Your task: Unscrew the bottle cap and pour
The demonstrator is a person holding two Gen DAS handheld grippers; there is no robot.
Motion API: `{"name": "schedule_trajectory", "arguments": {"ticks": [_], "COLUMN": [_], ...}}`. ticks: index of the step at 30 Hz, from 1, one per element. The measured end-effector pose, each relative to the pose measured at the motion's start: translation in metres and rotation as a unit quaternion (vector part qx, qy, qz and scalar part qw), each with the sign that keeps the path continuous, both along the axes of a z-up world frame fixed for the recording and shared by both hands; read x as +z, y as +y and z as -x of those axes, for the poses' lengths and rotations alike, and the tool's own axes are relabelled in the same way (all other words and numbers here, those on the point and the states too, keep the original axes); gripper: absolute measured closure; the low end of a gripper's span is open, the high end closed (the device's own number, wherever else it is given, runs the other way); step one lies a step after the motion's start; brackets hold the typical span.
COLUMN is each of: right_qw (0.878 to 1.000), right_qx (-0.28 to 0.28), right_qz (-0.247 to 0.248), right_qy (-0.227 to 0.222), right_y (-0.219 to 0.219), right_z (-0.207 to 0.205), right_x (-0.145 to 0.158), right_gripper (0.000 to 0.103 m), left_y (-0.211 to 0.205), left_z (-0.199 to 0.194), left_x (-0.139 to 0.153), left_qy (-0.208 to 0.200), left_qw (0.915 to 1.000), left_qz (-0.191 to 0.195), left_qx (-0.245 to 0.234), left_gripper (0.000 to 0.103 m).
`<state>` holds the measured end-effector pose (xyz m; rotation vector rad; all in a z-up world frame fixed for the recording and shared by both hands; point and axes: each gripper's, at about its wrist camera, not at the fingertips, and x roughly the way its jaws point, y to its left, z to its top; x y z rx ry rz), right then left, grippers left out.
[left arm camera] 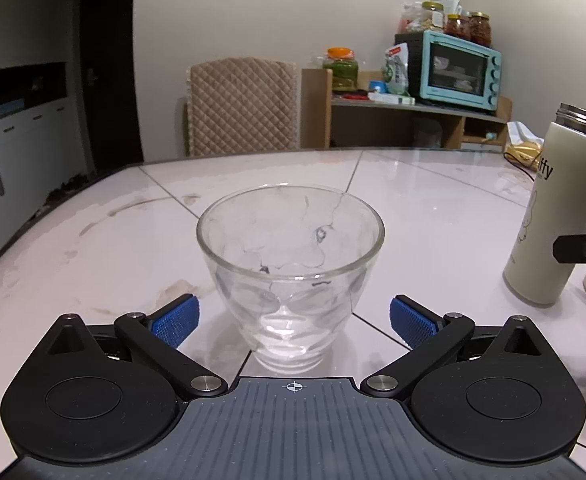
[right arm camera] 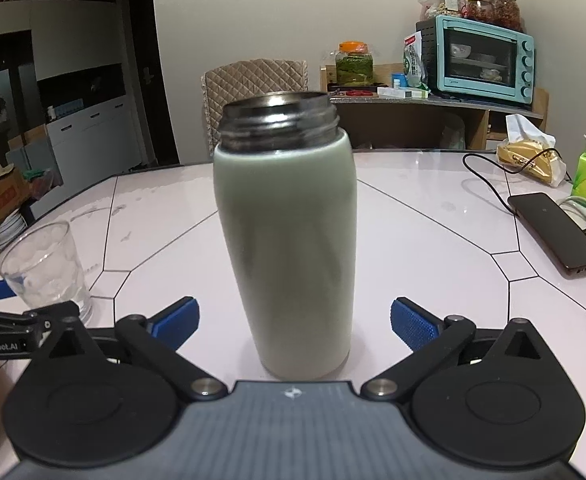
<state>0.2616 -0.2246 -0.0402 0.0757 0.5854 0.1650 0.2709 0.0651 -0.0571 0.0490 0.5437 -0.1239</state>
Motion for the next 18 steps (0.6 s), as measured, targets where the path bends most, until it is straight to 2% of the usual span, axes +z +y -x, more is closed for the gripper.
{"name": "schedule_trajectory", "arguments": {"ticks": [9, 13, 18], "right_qw": [1.0, 1.0, 1.0], "right_qx": [-0.003, -0.001, 0.0], "right_qz": [-0.007, -0.006, -0.002], "right_qy": [0.0, -0.004, -0.013], "right_y": [0.002, 0.001, 0.003], "right_z": [0.008, 0.008, 0.012], "right_x": [-0.001, -0.001, -0.002], "right_gripper": [0.0, 0.0, 0.0], "left_y": [0.002, 0.005, 0.003], "left_z": [0.009, 0.008, 0.016], "left_x": [-0.001, -0.001, 0.001], "left_qy": [0.006, 0.016, -0.002], "left_qw": [0.9998, 0.9995, 0.9996], "left_qz": [-0.006, 0.003, 0.003], "left_qx": [0.017, 0.026, 0.029], "left_gripper": [0.0, 0.0, 0.0]}}
